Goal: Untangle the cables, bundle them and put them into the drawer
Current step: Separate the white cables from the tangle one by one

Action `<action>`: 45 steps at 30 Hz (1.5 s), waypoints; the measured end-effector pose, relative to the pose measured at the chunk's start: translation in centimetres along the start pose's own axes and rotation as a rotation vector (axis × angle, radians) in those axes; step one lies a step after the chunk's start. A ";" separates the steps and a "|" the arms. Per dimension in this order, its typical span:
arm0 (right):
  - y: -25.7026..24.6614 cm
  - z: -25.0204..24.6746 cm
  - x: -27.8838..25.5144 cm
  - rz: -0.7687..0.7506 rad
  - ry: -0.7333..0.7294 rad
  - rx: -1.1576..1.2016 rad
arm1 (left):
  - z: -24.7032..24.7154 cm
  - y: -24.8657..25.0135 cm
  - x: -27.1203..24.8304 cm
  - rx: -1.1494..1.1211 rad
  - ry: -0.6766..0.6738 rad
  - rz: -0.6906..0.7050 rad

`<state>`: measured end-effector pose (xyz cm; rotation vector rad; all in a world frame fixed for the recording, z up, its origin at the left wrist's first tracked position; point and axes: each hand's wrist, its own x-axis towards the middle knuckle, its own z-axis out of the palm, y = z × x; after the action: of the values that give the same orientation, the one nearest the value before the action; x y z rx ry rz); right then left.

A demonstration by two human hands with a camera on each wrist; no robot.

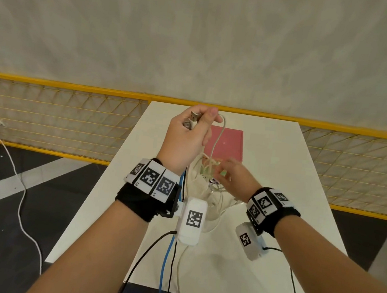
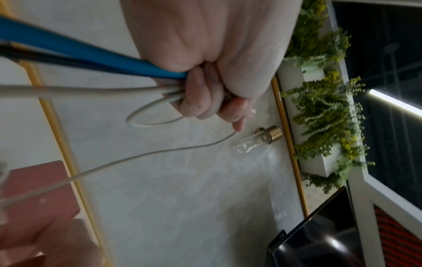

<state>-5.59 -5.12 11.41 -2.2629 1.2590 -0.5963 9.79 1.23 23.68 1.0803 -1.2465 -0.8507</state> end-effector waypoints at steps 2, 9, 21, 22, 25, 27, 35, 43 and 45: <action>-0.1 0.7 -0.3 0.048 0.091 0.146 | -0.4 0.2 -0.2 -0.008 -0.038 -0.012; -1.1 2.6 -0.4 -0.026 -0.111 0.232 | -1.2 0.9 -0.9 -0.060 -0.071 -0.048; -2.2 4.1 -2.7 -0.082 -0.026 0.151 | -1.7 1.8 -3.4 -0.074 -0.071 -0.229; -2.3 4.3 -2.6 -0.102 -0.021 0.155 | -1.3 2.2 -3.9 -0.077 -0.109 -0.248; -2.0 4.8 -2.8 -0.117 -0.013 0.155 | -0.7 3.3 -4.8 -0.118 -0.160 -0.279; -1.9 4.4 -3.0 -0.096 -0.005 0.191 | -0.9 4.0 -4.7 -0.179 -0.152 -0.290; -1.1 2.4 -3.2 0.002 -0.015 0.257 | -1.7 4.7 -4.3 -0.224 -0.094 -0.321; -0.8 2.7 -3.7 0.034 -0.110 0.183 | -1.8 0.5 -4.6 0.451 0.053 -0.314; -0.9 2.0 -3.6 -0.001 -0.032 0.101 | -1.1 -0.5 -4.6 0.586 -0.007 -0.070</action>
<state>-5.52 -1.19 9.84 -2.1814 1.1858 -0.6083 10.21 5.62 21.78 1.5916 -1.5160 -0.5455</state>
